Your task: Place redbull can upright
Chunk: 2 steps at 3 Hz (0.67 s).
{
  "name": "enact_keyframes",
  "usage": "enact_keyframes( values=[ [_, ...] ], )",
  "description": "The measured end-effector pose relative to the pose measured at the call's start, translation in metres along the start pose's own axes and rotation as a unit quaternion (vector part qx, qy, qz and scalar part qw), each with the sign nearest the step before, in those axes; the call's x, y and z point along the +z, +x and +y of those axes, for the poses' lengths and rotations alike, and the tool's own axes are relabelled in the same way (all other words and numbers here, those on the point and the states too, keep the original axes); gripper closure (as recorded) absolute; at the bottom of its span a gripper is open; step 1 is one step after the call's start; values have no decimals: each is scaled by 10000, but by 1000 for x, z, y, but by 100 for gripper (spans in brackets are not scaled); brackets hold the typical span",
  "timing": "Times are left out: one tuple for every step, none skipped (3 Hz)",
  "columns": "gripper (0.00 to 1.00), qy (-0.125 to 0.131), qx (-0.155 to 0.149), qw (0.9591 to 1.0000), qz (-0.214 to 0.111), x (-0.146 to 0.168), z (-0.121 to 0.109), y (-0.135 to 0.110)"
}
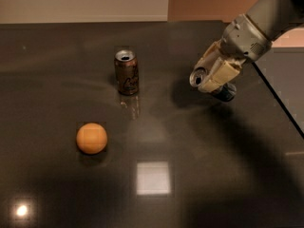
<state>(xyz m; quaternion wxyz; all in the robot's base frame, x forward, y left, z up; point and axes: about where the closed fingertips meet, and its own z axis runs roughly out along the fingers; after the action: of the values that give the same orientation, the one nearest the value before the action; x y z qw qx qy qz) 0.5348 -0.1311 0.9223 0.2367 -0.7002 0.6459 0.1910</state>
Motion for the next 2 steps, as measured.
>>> enact_keyframes(
  values=[
    [100,94,379,9930,-1114,-15,15,-18],
    [100,71,639,9759,-2086,-31,35,-42]
  ],
)
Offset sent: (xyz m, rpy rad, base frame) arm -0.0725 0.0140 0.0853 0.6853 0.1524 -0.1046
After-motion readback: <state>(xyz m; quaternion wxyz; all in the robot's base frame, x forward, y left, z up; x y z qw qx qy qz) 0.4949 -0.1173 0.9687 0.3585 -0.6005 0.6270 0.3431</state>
